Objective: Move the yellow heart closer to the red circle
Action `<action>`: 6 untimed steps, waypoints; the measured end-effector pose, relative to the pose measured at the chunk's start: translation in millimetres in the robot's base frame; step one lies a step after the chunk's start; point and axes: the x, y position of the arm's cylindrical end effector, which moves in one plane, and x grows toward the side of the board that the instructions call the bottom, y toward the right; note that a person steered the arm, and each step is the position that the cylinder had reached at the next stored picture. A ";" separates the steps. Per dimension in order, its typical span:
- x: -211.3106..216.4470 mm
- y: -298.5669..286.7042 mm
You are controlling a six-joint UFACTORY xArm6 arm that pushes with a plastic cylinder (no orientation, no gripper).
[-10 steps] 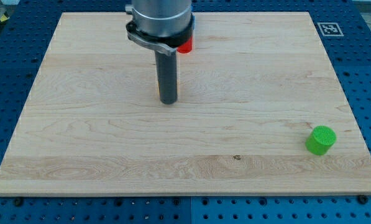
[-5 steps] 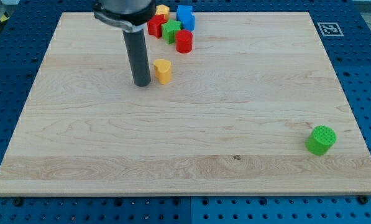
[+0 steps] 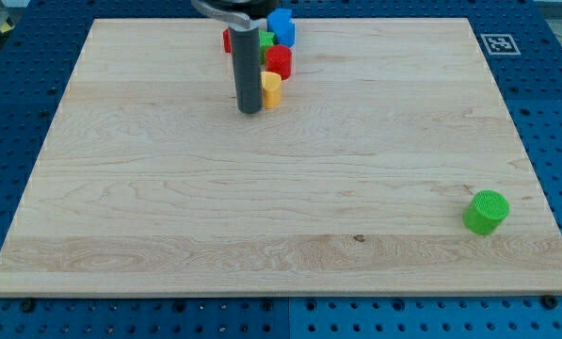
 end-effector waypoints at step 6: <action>-76.5 -18.2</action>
